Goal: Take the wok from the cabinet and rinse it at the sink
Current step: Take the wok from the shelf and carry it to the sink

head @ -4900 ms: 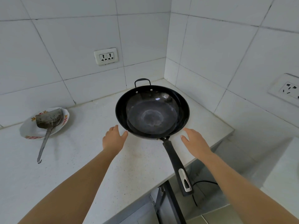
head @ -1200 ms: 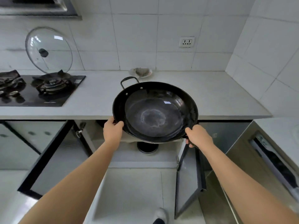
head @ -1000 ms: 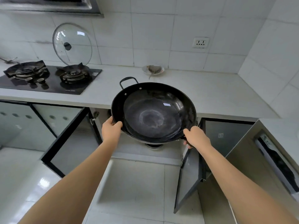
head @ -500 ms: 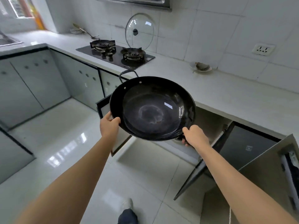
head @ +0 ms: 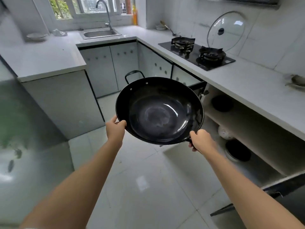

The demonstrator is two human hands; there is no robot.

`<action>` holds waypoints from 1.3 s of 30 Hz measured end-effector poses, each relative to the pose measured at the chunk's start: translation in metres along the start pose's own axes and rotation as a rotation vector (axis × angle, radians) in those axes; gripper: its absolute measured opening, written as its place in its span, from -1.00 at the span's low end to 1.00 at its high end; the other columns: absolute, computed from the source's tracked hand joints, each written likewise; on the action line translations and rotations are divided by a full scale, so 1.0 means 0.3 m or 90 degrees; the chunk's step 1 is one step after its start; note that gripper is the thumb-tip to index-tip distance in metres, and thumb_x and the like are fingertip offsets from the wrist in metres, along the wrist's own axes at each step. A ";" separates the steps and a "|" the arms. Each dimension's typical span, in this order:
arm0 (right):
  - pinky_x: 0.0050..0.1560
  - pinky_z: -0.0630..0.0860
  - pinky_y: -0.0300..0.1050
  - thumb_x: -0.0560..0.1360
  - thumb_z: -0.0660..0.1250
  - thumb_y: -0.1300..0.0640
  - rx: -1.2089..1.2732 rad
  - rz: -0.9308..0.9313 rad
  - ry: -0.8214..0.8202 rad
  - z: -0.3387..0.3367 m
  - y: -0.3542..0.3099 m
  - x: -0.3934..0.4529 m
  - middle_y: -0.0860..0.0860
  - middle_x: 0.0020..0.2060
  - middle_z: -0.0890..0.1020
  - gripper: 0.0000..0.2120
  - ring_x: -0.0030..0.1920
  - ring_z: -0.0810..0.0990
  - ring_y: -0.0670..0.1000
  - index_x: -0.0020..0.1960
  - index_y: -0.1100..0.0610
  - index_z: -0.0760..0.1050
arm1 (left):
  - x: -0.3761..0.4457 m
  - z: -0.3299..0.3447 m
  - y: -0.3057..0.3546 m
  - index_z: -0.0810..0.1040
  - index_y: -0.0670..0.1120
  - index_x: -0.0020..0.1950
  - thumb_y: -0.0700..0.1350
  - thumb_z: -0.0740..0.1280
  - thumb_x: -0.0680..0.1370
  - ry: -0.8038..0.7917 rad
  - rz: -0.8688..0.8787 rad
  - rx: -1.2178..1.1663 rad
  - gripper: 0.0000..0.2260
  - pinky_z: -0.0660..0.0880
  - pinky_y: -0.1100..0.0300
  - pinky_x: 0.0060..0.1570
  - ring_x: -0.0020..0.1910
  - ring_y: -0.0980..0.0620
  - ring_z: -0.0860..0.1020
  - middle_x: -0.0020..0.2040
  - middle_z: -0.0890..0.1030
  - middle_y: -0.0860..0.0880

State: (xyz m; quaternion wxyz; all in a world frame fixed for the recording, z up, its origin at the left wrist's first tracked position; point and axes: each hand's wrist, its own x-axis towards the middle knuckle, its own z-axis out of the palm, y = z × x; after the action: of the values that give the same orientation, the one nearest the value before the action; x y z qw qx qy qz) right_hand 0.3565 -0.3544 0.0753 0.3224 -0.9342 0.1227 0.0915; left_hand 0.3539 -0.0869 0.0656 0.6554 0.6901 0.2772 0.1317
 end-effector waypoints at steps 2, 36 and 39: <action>-0.19 0.48 -0.14 0.49 0.07 0.14 0.007 -0.024 -0.022 0.065 -0.071 -0.009 -0.04 -0.46 0.61 -0.79 -0.46 0.58 0.00 -0.23 0.17 0.41 | 0.027 -0.097 -0.003 0.48 -0.15 0.33 -0.38 0.20 0.38 0.020 0.009 -0.005 -0.48 0.39 0.25 -0.30 -0.26 0.01 0.38 -0.27 0.46 -0.06; -0.26 0.42 -0.19 0.52 0.06 0.11 -0.060 -0.156 -0.121 0.450 -0.686 0.367 -0.06 -0.50 0.60 -0.69 -0.51 0.57 -0.08 -0.17 0.24 0.51 | 0.575 -0.442 0.028 0.50 -0.16 0.33 -0.41 0.21 0.38 0.220 0.003 -0.097 -0.48 0.38 0.50 -0.29 -0.14 0.10 0.47 0.01 0.59 0.01; -0.37 0.31 -0.22 0.52 0.06 0.12 -0.076 -0.179 -0.116 0.428 -0.741 0.513 -0.07 -0.51 0.57 -0.69 -0.51 0.56 -0.10 -0.22 0.22 0.50 | 0.711 -0.351 0.053 0.49 -0.16 0.33 -0.41 0.21 0.39 0.241 -0.009 -0.105 -0.48 0.38 0.43 -0.25 -0.09 0.08 0.44 0.01 0.57 -0.01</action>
State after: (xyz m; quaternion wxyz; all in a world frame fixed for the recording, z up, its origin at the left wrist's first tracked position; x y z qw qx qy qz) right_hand 0.5555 -0.1310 0.0660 0.2857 -0.9475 -0.0445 0.1366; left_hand 0.4730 0.1194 0.0538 0.6470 0.5949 0.3886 0.2765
